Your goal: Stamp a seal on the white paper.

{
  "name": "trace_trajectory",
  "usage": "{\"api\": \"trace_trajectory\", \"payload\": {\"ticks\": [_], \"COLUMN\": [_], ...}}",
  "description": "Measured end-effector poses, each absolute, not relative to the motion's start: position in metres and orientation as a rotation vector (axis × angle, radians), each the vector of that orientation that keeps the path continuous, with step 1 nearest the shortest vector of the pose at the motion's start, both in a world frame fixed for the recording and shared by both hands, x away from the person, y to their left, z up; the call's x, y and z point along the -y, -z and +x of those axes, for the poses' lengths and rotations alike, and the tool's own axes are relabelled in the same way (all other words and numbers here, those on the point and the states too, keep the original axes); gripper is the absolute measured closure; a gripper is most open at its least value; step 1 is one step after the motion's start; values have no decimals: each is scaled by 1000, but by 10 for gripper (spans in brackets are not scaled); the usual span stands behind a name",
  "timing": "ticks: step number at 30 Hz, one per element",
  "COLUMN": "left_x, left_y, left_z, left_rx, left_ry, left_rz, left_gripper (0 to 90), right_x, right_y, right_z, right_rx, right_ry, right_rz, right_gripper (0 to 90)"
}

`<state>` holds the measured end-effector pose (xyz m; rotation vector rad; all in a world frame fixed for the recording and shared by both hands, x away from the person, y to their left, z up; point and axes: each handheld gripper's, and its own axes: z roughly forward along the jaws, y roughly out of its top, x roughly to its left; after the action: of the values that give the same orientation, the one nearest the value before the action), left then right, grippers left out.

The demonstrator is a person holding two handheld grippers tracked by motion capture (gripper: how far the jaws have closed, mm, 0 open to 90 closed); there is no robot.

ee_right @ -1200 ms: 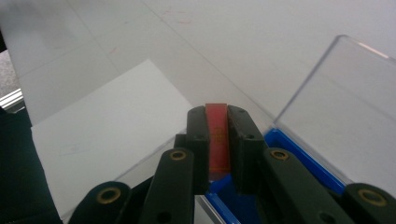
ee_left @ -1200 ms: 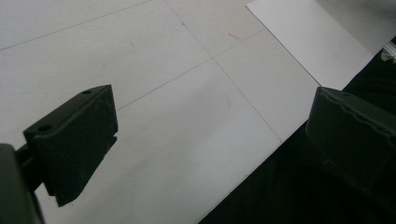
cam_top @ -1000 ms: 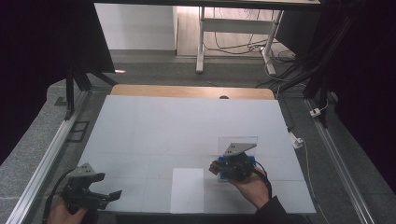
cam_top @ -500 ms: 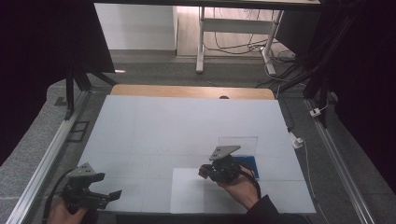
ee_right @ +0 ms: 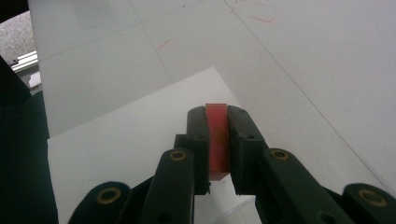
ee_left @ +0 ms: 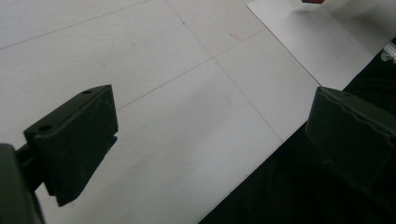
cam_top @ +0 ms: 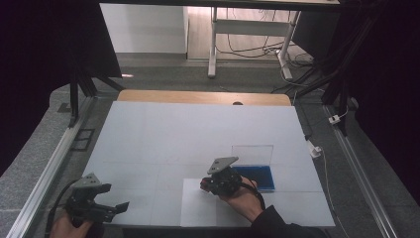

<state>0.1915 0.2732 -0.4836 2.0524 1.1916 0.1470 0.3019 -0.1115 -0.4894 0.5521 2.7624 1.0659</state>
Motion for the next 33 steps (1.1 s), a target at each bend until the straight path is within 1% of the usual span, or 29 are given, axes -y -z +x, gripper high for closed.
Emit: {"api": "trace_trajectory", "payload": {"ticks": [12, 33], "left_x": [-274, -273], "left_y": [484, 484], "left_z": [191, 192], "left_rx": [-1192, -1200], "left_ry": [-148, -144], "left_rz": [2050, 2049], "left_gripper": [26, 29], "right_x": [100, 94], "right_y": [500, 501], "right_z": [303, 294], "right_rx": [-2799, -2767], "right_ry": [-997, -933], "right_rz": [494, 492], "right_gripper": [796, 803]}}
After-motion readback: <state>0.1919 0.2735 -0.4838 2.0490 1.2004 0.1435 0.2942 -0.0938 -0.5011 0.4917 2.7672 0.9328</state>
